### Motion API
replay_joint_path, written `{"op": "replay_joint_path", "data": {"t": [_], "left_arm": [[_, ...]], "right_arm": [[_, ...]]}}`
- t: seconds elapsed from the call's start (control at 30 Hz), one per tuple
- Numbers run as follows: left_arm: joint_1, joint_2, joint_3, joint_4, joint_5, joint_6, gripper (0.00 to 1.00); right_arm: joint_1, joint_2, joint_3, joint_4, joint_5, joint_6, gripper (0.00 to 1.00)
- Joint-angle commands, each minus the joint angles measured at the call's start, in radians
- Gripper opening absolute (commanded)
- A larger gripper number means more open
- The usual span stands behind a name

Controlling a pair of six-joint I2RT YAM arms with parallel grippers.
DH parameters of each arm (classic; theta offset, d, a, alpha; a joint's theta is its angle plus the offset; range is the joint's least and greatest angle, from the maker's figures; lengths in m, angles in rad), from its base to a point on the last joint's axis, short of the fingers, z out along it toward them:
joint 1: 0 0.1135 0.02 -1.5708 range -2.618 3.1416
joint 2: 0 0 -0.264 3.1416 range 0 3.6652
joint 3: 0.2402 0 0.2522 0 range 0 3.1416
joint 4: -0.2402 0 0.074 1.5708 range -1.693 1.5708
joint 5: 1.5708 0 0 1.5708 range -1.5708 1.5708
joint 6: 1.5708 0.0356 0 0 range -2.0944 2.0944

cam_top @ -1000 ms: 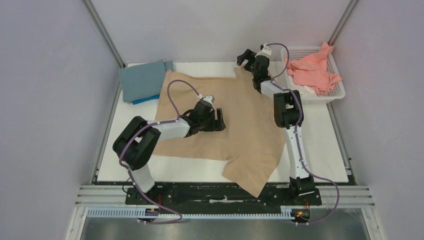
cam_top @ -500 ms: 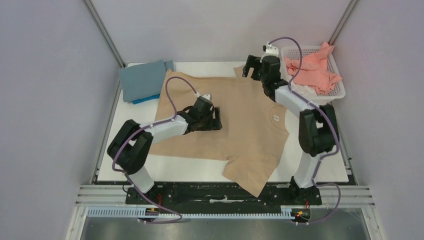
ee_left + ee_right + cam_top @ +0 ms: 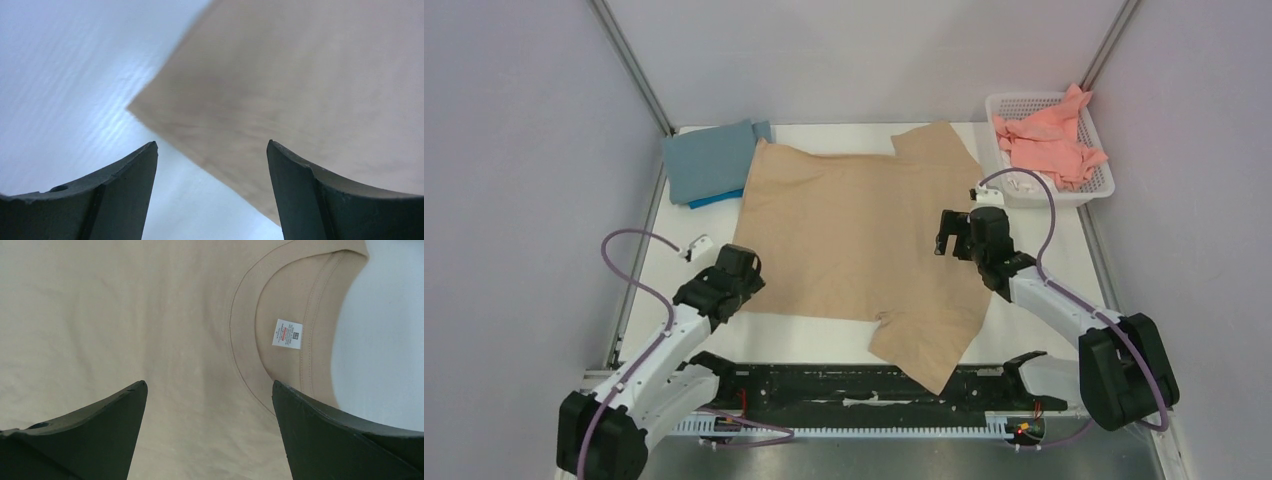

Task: Fold and stack the t-shirts
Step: Flatten out the tshirt, then grab the side of the flattened tshirt closest away from the robot with both arms

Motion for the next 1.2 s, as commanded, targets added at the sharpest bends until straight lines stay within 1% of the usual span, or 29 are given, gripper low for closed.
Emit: {"op": "replay_joint_path", "data": {"t": [0.0,0.03,0.1,0.17,0.27,0.43,0.53,0.63,0.67,0.7,0.73,0.77,0.83,0.9,1.0,1.17], "left_arm": [[0.141,-0.045,-0.095,-0.01,0.006,-0.061,0.85],[0.164,-0.039,-0.114,0.028,0.035,-0.054,0.85],[0.196,-0.007,-0.144,0.087,0.051,-0.074,0.85],[0.225,0.039,-0.131,0.098,0.08,-0.078,0.79],[0.235,0.093,-0.119,0.11,0.095,-0.117,0.71],[0.237,0.165,-0.171,0.249,0.172,-0.185,0.6],[0.238,0.216,-0.163,0.264,0.175,-0.204,0.49],[0.238,0.24,-0.151,0.264,0.163,-0.205,0.33],[0.238,0.241,-0.149,0.259,0.153,-0.206,0.26],[0.238,0.239,-0.149,0.257,0.145,-0.209,0.18],[0.238,0.236,-0.149,0.25,0.134,-0.213,0.05],[0.238,0.229,-0.15,0.245,0.129,-0.216,0.02],[0.238,0.212,-0.153,0.247,0.124,-0.213,0.02],[0.238,0.189,-0.154,0.243,0.117,-0.207,0.02],[0.238,0.158,-0.153,0.232,0.099,-0.197,0.02],[0.238,0.109,-0.15,0.209,0.083,-0.186,0.02]], "right_arm": [[0.002,-0.055,-0.013,0.017,0.011,-0.002,0.98],[0.002,-0.055,-0.013,0.017,0.005,-0.003,0.98],[0.002,-0.055,-0.015,0.018,-0.003,-0.003,0.98],[0.001,-0.056,-0.015,0.017,-0.002,-0.003,0.98],[0.002,-0.061,-0.018,0.02,0.003,0.001,0.98],[0.002,-0.066,-0.018,0.019,0.008,0.002,0.98],[0.002,-0.072,-0.015,0.011,0.009,0.004,0.98],[0.002,-0.084,-0.021,0.004,0.013,0.009,0.98],[0.003,-0.088,-0.021,-0.002,0.014,0.01,0.98],[0.003,-0.093,-0.021,-0.007,0.019,0.011,0.98],[0.003,-0.097,-0.02,-0.019,0.028,0.011,0.98],[0.005,-0.101,-0.019,-0.025,0.034,0.014,0.98],[0.014,-0.112,-0.016,-0.064,0.042,0.015,0.98],[0.05,-0.114,0.0,-0.114,0.055,0.005,0.98],[0.174,-0.085,0.055,-0.248,0.121,-0.03,0.98],[0.428,-0.061,0.089,-0.423,0.153,-0.056,0.98]]}}
